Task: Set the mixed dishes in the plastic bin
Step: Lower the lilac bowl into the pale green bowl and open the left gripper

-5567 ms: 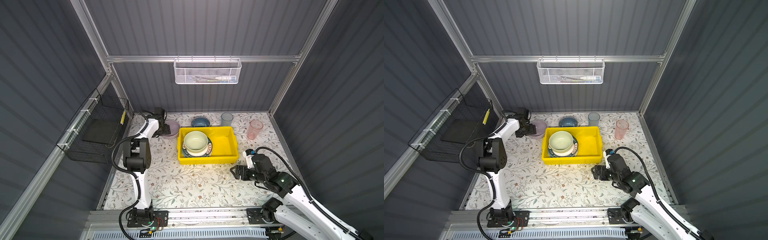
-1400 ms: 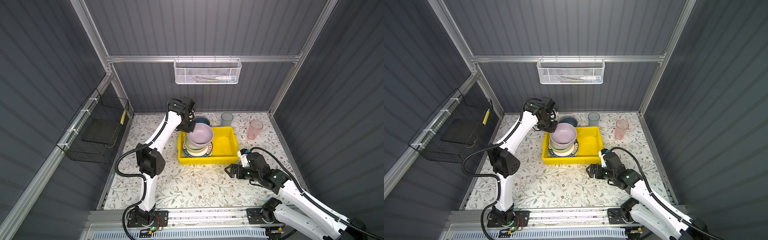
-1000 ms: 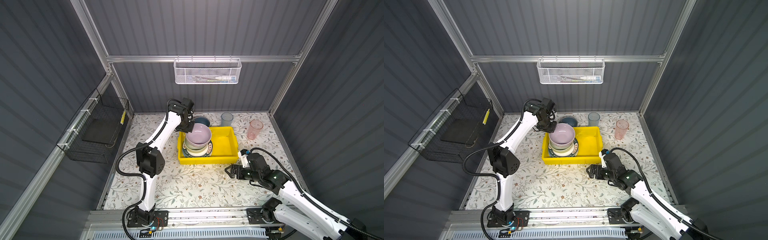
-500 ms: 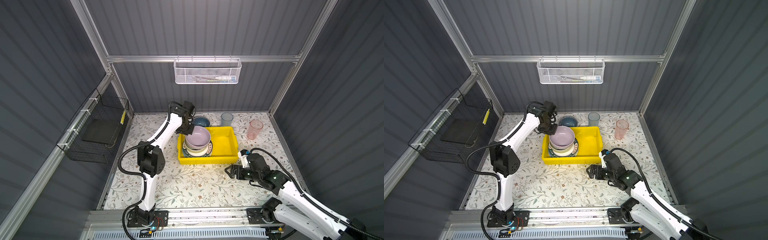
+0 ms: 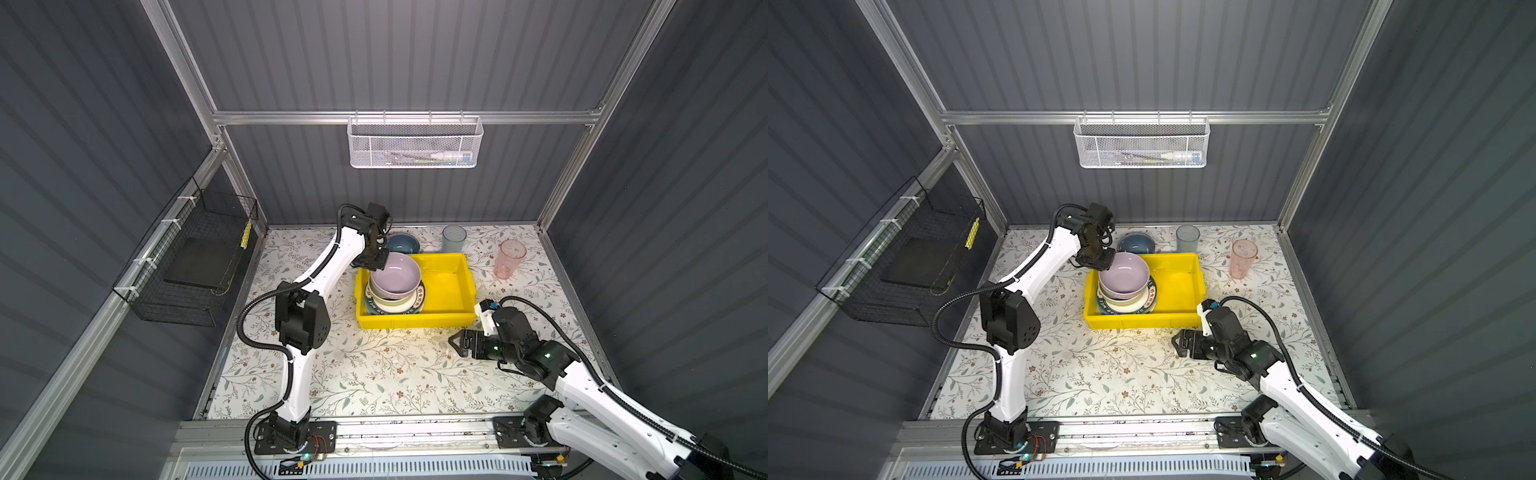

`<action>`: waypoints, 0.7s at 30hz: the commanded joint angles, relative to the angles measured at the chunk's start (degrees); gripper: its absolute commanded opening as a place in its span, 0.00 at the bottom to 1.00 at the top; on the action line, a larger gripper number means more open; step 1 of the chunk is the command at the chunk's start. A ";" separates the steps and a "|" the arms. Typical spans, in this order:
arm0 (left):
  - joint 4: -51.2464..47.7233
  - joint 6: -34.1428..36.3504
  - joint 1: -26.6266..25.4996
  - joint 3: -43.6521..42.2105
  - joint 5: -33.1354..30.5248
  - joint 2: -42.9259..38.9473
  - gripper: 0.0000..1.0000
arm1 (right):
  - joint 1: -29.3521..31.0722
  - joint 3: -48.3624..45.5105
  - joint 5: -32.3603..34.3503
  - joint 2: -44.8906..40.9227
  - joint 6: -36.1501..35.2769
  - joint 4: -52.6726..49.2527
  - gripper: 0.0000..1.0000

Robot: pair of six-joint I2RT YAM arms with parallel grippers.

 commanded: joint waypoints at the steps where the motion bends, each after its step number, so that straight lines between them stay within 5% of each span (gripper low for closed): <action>1: 1.51 0.77 0.21 -0.30 1.66 0.43 0.00 | 0.22 -0.61 -0.23 0.04 0.53 0.39 0.95; 21: 4.21 0.33 0.26 -5.26 2.86 -0.02 0.06 | 0.22 -0.63 -0.16 0.26 0.19 0.55 0.95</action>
